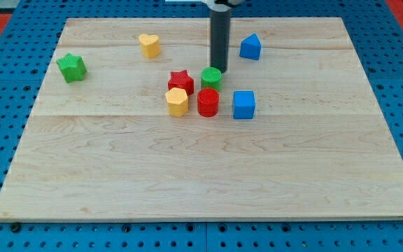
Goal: Slide the green circle closer to the green star
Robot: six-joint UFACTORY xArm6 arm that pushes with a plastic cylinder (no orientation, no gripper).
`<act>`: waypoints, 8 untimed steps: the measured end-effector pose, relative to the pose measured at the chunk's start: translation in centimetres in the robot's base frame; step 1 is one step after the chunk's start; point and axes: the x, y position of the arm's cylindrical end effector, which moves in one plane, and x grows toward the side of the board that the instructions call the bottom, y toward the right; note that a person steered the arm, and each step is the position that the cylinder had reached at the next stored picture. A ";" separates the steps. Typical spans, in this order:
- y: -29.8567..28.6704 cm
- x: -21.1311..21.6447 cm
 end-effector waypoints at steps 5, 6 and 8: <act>-6.4 0.6; -10.9 -0.5; -14.5 -2.6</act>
